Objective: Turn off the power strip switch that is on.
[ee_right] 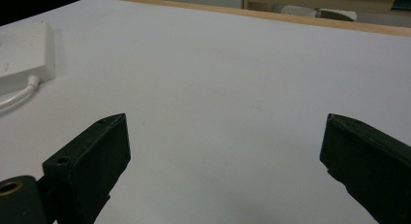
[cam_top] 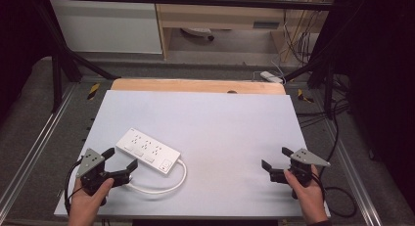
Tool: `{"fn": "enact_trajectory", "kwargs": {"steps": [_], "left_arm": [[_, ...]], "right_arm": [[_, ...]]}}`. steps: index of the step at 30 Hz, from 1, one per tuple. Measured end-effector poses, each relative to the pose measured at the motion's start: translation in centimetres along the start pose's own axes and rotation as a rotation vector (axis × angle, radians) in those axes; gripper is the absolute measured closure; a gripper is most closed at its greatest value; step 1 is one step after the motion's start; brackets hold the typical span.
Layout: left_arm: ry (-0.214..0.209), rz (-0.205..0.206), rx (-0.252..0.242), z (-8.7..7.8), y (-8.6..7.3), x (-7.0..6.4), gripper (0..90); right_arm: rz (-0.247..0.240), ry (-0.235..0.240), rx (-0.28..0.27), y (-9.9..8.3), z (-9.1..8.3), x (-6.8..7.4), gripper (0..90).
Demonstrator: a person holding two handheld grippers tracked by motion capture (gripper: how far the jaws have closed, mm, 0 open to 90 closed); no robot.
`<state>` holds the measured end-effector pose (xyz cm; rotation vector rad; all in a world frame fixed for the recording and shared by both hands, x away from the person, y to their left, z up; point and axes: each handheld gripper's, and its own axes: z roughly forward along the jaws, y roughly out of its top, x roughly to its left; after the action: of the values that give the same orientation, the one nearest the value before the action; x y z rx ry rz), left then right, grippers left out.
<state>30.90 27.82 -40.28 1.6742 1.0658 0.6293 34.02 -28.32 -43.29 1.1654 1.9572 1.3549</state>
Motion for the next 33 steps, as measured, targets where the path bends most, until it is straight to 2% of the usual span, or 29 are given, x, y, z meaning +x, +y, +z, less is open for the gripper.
{"fn": "enact_trajectory", "kwargs": {"steps": [3,7,10,14,33], "left_arm": [[-0.006,-0.003,-0.004,0.0,0.0,-0.1,5.7],[-0.025,-0.03,-0.011,-0.1,0.1,-0.2,5.6],[-0.029,-0.017,-0.008,0.0,0.1,-0.3,5.6],[-0.049,-0.025,-0.003,0.0,0.1,-0.4,5.6],[-0.078,0.006,-0.04,-0.2,0.5,-1.4,5.6]], "right_arm": [[-0.012,-0.007,0.001,0.0,0.0,0.1,4.2],[-0.017,-0.012,-0.008,0.1,-0.2,0.3,3.4],[-0.016,-0.012,-0.008,0.1,-0.1,0.3,3.4],[-0.015,-0.008,-0.003,0.1,-0.1,0.3,3.1],[-0.006,-0.014,-0.001,0.2,-0.1,0.3,2.6]]}}
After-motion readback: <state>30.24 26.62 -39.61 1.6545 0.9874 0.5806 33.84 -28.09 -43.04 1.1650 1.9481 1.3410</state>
